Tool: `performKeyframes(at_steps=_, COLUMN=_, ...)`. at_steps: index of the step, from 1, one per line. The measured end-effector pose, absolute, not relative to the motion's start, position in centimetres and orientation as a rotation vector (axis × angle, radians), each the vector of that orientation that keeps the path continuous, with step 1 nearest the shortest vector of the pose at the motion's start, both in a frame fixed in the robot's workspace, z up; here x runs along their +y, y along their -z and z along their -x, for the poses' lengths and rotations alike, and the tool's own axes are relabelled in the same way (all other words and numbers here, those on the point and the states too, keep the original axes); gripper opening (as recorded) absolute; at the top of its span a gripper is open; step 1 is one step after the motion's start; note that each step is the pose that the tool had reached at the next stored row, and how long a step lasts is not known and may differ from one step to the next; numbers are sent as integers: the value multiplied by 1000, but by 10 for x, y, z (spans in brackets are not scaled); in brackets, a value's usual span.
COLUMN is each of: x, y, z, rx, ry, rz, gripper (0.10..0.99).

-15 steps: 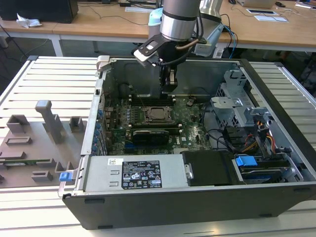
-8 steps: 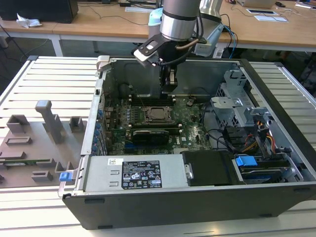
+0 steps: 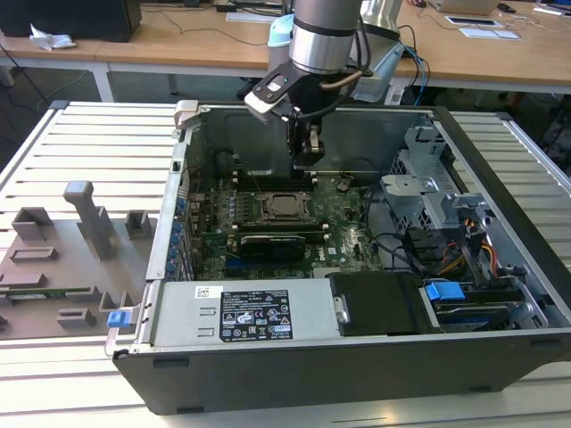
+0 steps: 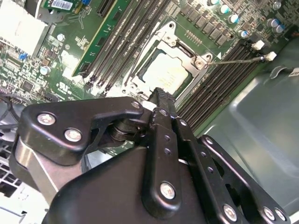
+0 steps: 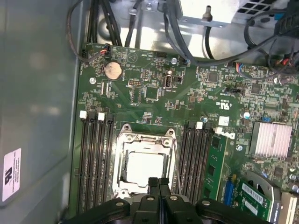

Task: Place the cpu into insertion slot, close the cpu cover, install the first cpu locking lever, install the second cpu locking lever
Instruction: 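Install the first cpu locking lever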

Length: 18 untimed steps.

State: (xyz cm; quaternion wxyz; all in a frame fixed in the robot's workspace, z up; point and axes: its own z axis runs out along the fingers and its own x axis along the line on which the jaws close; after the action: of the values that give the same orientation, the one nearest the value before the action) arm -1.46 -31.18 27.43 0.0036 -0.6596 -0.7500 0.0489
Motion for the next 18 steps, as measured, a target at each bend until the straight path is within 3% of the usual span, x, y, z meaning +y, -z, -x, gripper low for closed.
performKeyframes(at_steps=18, x=-312, y=-274, z=15, rx=-2551, ry=-154, rz=1832, gripper=106)
